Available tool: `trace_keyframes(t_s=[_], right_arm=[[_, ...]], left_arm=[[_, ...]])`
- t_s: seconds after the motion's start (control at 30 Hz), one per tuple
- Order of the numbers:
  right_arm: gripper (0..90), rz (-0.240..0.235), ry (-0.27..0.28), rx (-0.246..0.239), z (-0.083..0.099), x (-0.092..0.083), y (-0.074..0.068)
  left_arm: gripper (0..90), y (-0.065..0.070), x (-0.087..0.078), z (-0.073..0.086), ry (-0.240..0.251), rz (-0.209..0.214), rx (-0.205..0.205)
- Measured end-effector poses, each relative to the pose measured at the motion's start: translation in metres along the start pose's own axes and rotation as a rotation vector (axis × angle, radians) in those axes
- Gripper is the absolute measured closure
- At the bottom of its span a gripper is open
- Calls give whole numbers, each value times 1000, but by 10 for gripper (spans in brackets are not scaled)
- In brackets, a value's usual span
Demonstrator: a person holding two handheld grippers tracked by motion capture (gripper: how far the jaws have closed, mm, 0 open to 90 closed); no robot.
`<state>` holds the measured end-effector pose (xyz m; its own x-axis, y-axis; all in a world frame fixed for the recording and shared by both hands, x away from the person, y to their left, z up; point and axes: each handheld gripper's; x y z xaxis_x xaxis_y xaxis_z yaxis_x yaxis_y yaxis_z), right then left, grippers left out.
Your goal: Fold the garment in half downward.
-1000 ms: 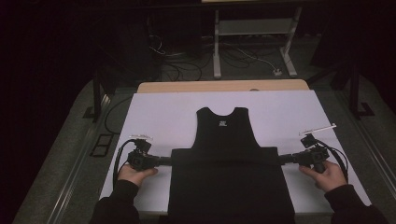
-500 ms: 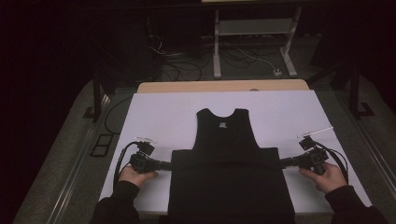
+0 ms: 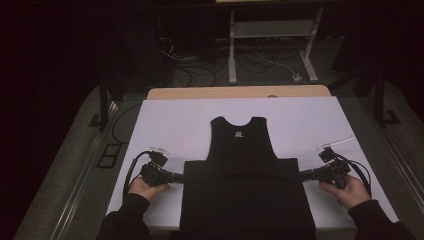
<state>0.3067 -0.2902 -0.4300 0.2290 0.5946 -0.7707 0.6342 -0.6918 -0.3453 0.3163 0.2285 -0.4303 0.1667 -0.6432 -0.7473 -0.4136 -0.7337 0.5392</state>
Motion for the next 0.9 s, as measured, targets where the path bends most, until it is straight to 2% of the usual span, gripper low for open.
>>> trace_keyframes(t_s=[0.07, 0.13, 0.23, 0.43, 0.6, 0.73, 0.9], right_arm=[[638, 2, 18, -5, 0, -1, -1], [595, 2, 35, -14, -1, -3, -3], [511, 9, 46, -32, -2, -4, -7], [344, 38, 64, -61, -5, -6, -14], [217, 64, 96, -57, -8, -10, -16], [148, 88, 110, -57, -10, -13, -14], [127, 104, 110, -55, -11, -14, -11]], left_arm=[[823, -1, 0, -1, 0, -5, -20], [777, -1, -3, -2, 14, -2, -8], [659, 1, -7, -2, 40, 9, 12], [457, 4, -10, -3, 58, 36, 34], [360, 3, -19, -5, 100, 71, 6], [273, 3, -24, -8, 123, 74, 12], [156, 7, -25, -11, 126, 55, 36]])
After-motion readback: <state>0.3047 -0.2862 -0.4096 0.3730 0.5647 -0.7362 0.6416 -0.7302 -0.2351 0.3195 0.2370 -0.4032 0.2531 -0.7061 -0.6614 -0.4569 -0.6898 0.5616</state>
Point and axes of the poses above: each handheld gripper's, and its own axes: x roughly forward along the jaws, z roughly out of its underside, y roughly to its right, and after that the axes turned 12 degrees about -x, right-handed
